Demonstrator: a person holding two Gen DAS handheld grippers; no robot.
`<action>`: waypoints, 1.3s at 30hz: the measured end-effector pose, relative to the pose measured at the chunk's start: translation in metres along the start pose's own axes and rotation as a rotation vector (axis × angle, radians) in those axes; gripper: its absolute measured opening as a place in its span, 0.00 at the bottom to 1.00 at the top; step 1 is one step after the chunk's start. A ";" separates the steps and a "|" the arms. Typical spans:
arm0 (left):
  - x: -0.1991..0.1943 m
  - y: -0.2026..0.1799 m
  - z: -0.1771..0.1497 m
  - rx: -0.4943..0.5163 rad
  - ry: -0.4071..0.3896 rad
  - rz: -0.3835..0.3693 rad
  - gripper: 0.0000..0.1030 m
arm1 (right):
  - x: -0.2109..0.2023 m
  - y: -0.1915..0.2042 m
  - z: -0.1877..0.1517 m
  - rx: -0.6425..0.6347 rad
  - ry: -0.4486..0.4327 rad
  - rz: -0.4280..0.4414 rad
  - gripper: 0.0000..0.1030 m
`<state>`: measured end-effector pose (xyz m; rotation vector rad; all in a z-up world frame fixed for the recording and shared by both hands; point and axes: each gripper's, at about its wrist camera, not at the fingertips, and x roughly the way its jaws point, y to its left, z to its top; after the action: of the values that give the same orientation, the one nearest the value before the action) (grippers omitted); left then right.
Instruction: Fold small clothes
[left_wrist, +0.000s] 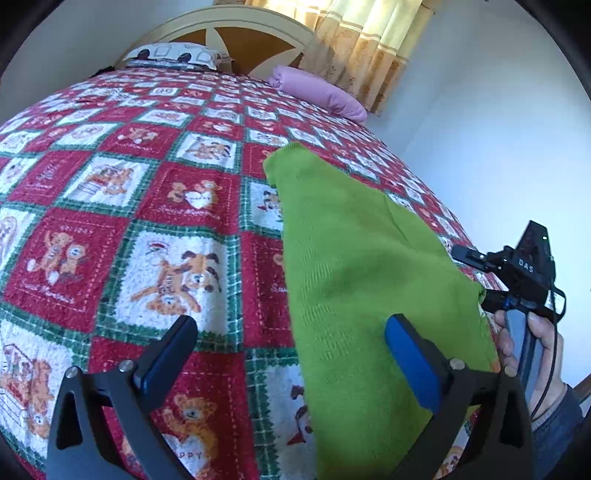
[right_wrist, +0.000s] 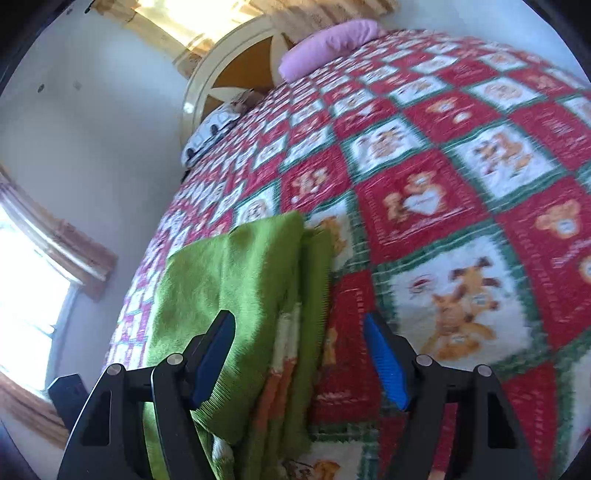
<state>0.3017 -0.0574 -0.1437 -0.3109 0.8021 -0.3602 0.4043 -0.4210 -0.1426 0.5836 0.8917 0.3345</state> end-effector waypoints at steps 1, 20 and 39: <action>0.001 0.002 0.000 -0.003 0.005 -0.009 1.00 | 0.004 0.001 0.001 -0.001 0.006 -0.004 0.70; 0.006 -0.001 -0.007 0.035 0.032 -0.131 0.89 | 0.052 0.000 0.029 -0.034 0.059 0.051 0.38; -0.029 -0.048 -0.003 0.238 0.015 -0.040 0.35 | 0.005 0.051 0.023 -0.075 -0.064 -0.035 0.17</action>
<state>0.2720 -0.0883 -0.1079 -0.1019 0.7600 -0.4916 0.4239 -0.3851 -0.1038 0.5061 0.8235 0.3153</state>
